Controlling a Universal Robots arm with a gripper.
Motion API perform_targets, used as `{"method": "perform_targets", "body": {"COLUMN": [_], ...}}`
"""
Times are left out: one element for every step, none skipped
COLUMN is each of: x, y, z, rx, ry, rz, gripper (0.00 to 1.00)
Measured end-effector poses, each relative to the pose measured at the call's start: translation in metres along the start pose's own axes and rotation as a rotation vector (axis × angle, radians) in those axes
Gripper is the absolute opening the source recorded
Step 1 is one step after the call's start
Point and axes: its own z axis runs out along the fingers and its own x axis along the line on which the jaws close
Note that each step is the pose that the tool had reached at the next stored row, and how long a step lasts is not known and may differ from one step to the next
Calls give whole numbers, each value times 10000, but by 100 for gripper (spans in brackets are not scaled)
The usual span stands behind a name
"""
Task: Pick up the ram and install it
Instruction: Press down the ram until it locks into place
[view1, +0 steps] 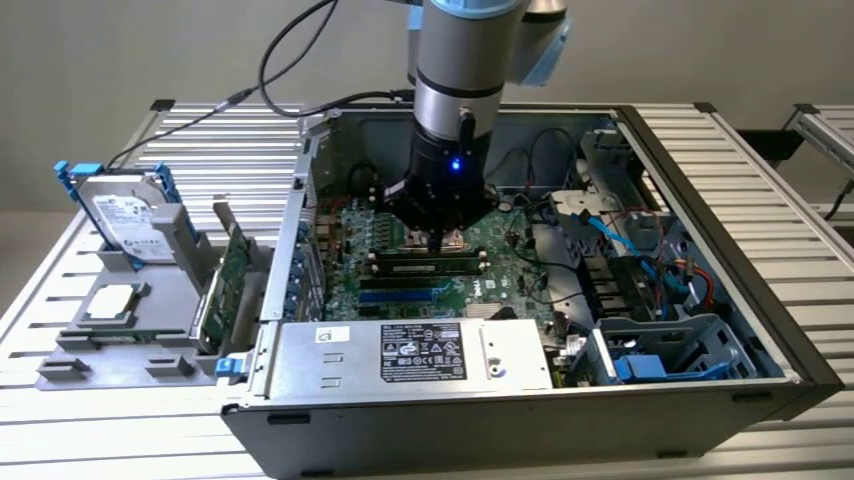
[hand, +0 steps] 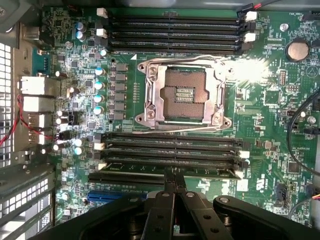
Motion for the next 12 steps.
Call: {"method": "perform_targets", "body": {"x": [0,1,1,2,2,2,3,3,2,2,2,2], "y": [-12,-24,-36,-48,-62,-74,-78,-78,-78,-78,-78,-78], "z": [-4,-7,-11,-14,-16,-16,-17,-17,-17,-17,-17,-17], "rx": [-1,-3,-4,-5,-6,-7,-7,-7,-8,-8,-8,-7], "ry": [-1,-2,-2,-2,-4,-4,-4,-4,-3,-3,-3,-3], "rz": [24,48,73,99,125,144,145,145,145,145,145,145], "gripper": [11,11,11,11,11,11,11,11,11,11,11,11]}}
